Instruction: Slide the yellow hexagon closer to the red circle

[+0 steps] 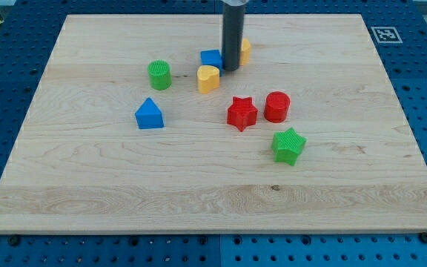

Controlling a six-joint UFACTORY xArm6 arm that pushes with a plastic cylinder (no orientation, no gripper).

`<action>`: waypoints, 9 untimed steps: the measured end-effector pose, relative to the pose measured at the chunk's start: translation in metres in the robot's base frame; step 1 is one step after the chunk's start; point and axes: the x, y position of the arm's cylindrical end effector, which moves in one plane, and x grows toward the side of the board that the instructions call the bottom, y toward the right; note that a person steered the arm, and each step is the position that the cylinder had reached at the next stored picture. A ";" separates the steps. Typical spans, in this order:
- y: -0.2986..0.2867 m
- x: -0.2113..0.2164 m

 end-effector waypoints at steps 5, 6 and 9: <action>-0.026 -0.043; -0.013 -0.070; 0.056 -0.029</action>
